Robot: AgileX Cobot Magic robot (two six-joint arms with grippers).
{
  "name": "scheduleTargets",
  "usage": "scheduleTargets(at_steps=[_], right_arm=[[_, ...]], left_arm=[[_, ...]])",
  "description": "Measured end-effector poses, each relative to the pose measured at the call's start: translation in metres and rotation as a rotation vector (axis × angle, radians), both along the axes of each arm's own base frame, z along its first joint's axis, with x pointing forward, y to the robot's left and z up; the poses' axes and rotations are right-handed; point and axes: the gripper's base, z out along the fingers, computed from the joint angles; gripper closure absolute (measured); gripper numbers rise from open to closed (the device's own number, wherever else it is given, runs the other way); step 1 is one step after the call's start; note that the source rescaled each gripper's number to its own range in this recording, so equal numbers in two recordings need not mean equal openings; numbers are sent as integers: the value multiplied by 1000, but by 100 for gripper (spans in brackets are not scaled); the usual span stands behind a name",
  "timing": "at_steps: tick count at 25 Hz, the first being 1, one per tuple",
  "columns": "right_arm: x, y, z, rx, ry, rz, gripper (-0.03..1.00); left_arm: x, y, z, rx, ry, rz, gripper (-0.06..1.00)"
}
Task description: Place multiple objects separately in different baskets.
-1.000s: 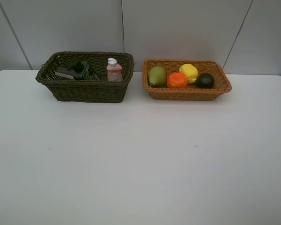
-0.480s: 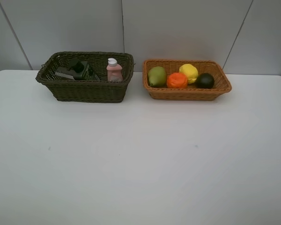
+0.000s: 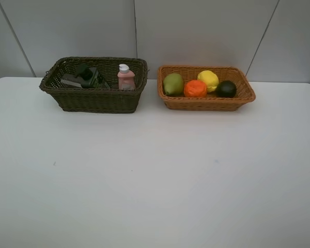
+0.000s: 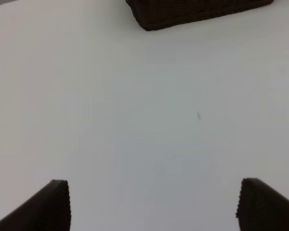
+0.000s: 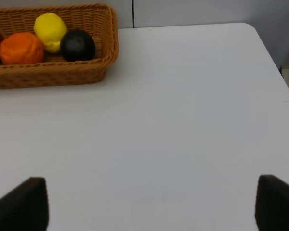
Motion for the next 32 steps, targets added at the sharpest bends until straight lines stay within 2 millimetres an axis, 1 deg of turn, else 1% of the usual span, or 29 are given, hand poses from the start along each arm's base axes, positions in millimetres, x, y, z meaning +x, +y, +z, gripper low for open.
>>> scheduleTargets(at_steps=[3,10,14,19,32], right_arm=[[0,0,0,0,0,0,9],[0,0,0,0,0,0,9],[0,0,0,0,0,0,9],[0,0,0,0,0,0,9],[0,0,0,0,0,0,9]], left_arm=[[3,-1,-5,-8,6,4,2],[4,-1,-5,-18,0,12,2],[5,2,-4,-29,-9,57,2],[11,0,-8,-55,-40,74,2],[12,0,-7,-63,-54,86,2]])
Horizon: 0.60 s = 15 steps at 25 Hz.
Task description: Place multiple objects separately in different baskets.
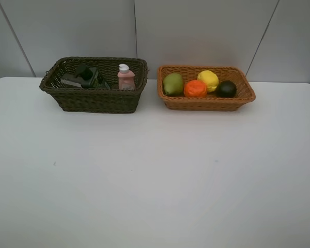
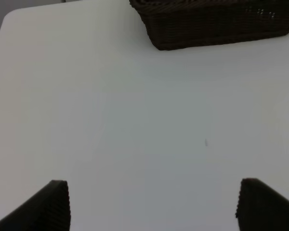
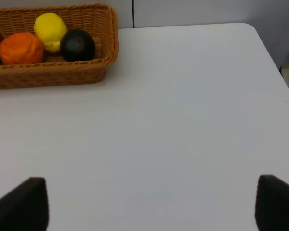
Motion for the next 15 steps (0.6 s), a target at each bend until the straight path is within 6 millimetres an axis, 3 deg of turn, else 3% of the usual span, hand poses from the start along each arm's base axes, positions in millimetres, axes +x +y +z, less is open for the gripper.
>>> scheduleTargets(at_steps=[8,15], right_arm=[[0,0,0,0,0,0,9],[0,0,0,0,0,0,9]], left_arm=[[-3,-2,0,16,2,222,2],[-3,-8,0,16,5,173,2]])
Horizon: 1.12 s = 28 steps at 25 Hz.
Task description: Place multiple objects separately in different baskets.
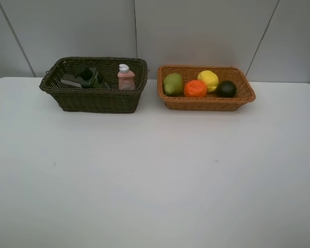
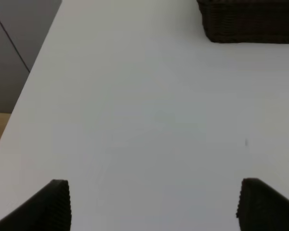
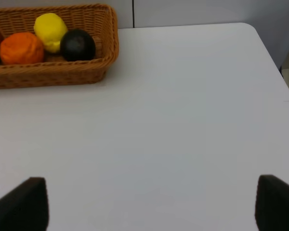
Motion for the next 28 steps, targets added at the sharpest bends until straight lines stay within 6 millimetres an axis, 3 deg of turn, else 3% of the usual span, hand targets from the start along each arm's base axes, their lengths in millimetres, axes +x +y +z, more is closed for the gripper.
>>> scheduleTargets(at_steps=[28], right_arm=[[0,0,0,0,0,0,9]], left_arm=[[0,0,0,0,-1,-5,2]])
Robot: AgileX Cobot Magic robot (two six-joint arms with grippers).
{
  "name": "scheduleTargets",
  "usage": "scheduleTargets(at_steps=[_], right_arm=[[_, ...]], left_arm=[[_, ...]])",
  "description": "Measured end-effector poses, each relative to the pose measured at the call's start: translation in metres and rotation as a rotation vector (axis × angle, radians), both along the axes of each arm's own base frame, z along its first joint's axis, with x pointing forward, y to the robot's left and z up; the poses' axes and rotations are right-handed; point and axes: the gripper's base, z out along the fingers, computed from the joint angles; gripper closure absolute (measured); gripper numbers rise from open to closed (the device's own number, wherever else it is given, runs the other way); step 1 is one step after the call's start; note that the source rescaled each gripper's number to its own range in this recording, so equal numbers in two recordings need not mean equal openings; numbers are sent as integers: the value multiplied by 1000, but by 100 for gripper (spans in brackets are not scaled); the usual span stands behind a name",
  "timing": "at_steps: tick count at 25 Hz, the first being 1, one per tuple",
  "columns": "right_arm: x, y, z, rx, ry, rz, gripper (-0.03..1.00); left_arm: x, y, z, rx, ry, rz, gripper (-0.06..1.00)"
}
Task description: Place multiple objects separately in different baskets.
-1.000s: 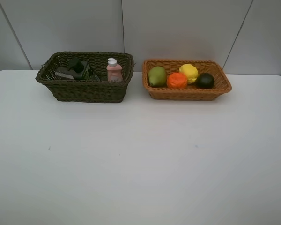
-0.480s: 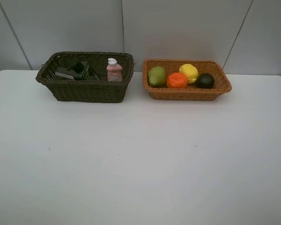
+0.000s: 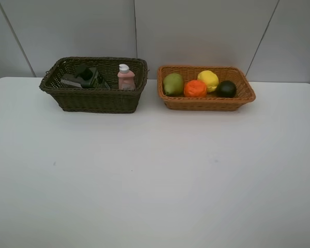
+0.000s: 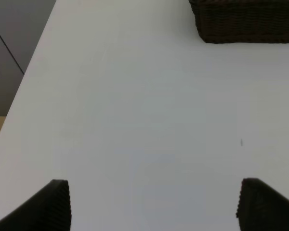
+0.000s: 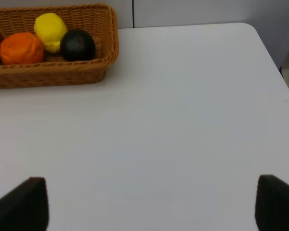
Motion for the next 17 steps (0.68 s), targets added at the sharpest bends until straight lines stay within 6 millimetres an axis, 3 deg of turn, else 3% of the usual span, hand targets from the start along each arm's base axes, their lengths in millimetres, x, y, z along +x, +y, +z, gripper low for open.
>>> scheduleTargets(at_steps=[17], right_arm=[[0,0,0,0,0,0,9]], left_arm=[[0,0,0,0,-1,0,2]])
